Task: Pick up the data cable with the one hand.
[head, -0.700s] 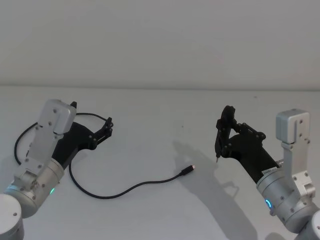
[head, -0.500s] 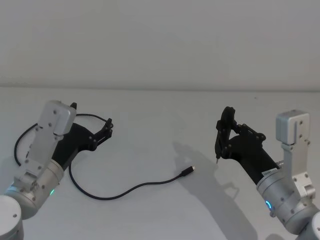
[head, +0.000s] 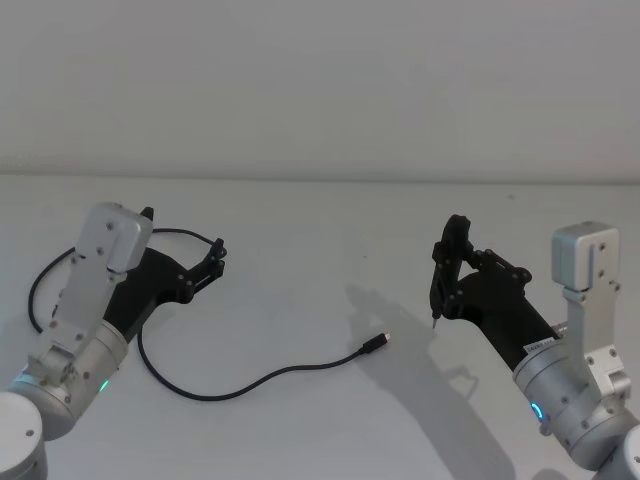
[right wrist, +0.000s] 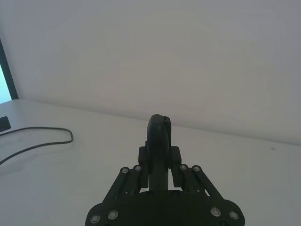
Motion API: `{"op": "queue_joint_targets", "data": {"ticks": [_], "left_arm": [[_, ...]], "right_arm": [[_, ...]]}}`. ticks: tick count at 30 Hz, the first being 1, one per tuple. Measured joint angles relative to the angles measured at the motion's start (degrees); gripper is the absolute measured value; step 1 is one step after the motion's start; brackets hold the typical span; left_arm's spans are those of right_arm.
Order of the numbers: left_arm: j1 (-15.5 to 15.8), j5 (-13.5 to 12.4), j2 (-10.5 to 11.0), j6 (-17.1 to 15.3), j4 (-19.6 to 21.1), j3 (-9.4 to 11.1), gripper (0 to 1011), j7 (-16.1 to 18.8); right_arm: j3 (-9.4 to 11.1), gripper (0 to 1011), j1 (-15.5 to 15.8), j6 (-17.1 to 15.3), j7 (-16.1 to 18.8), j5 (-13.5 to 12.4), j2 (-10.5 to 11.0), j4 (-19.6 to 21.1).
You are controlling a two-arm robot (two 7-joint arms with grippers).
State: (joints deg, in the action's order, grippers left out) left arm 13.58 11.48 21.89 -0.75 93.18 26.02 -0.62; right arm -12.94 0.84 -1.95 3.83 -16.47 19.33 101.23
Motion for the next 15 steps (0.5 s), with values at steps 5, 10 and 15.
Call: {"op": "queue_joint_targets", "data": {"ticks": [5,10,15], "left_arm": [[0.0,0.0,0.0,0.0,0.0,0.0,1005,0.0],[0.0,0.0,0.0,0.0,0.0,0.0,1004,0.0],[0.1,0.1,0.1,-0.2,0.0,0.1,1004,-0.7]], "right_arm": [[0.0,275,0.0,0.0,0.0,0.0,0.0,0.0],[0.0,275,0.0,0.0,0.0,0.0,0.0,0.0],[0.0,275,0.0,0.0,0.0,0.0,0.0,0.0]]}}
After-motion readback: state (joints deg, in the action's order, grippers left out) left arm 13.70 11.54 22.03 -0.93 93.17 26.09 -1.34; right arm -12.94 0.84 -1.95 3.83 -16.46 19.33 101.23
